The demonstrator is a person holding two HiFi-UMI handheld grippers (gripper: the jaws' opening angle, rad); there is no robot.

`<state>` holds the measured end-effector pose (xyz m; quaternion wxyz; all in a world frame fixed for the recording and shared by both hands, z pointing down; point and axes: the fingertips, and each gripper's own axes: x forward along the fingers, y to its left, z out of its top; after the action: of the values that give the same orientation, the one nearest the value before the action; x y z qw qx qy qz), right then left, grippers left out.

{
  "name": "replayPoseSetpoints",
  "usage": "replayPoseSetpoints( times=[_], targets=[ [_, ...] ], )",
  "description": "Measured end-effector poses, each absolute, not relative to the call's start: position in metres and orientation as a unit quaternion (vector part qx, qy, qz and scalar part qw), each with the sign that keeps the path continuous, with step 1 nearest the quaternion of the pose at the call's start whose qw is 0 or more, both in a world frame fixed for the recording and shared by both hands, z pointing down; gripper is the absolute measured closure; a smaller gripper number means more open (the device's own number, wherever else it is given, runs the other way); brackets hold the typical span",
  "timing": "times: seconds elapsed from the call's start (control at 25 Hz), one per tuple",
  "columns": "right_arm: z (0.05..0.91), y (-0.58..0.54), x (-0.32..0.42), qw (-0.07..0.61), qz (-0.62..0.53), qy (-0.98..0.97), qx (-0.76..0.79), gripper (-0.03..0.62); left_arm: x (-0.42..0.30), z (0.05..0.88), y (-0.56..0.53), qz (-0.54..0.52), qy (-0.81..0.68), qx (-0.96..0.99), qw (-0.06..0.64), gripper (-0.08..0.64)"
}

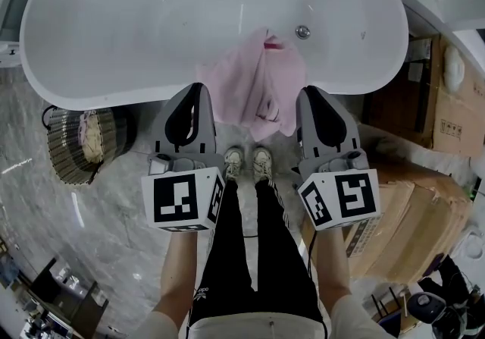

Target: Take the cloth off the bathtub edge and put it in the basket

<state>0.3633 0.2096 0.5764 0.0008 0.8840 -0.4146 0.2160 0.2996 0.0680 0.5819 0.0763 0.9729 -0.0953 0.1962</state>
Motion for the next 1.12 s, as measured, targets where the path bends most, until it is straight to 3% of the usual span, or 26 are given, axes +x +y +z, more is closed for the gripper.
replayPoseSetpoints(
  times=[0.04, 0.12, 0.24, 0.28, 0.36, 0.4, 0.68, 1.0, 1.12],
  targets=[
    [0.578, 0.209, 0.363, 0.004, 0.218, -0.417, 0.882, 0.573, 0.299, 0.582, 0.068, 0.195, -0.096, 0.973, 0.077, 0.541],
    [0.584, 0.208, 0.362, 0.012, 0.225, -0.425, 0.877, 0.496, 0.299, 0.585, 0.068, 0.201, -0.093, 0.972, 0.076, 0.54],
    [0.594, 0.207, 0.362, 0.008, 0.238, -0.431, 0.87, 0.436, 0.299, 0.596, 0.073, 0.219, -0.073, 0.97, 0.075, 0.538],
    [0.598, 0.208, 0.362, 0.002, 0.244, -0.428, 0.87, 0.393, 0.299, 0.599, 0.075, 0.222, -0.067, 0.97, 0.078, 0.5],
    [0.607, 0.212, 0.364, -0.002, 0.257, -0.416, 0.873, 0.32, 0.299, 0.606, 0.077, 0.229, -0.061, 0.968, 0.083, 0.343],
    [0.612, 0.215, 0.365, 0.0, 0.261, -0.41, 0.874, 0.299, 0.299, 0.61, 0.077, 0.234, -0.061, 0.967, 0.084, 0.309],
    [0.658, 0.224, 0.367, 0.014, 0.313, -0.399, 0.862, 0.253, 0.294, 0.651, 0.084, 0.287, -0.053, 0.954, 0.067, 0.208],
    [0.707, 0.227, 0.369, 0.012, 0.359, -0.393, 0.847, 0.253, 0.286, 0.694, 0.08, 0.322, -0.063, 0.94, 0.089, 0.199],
    [0.721, 0.228, 0.371, 0.021, 0.374, -0.387, 0.843, 0.253, 0.285, 0.707, 0.08, 0.33, -0.063, 0.933, 0.127, 0.199]
  ],
)
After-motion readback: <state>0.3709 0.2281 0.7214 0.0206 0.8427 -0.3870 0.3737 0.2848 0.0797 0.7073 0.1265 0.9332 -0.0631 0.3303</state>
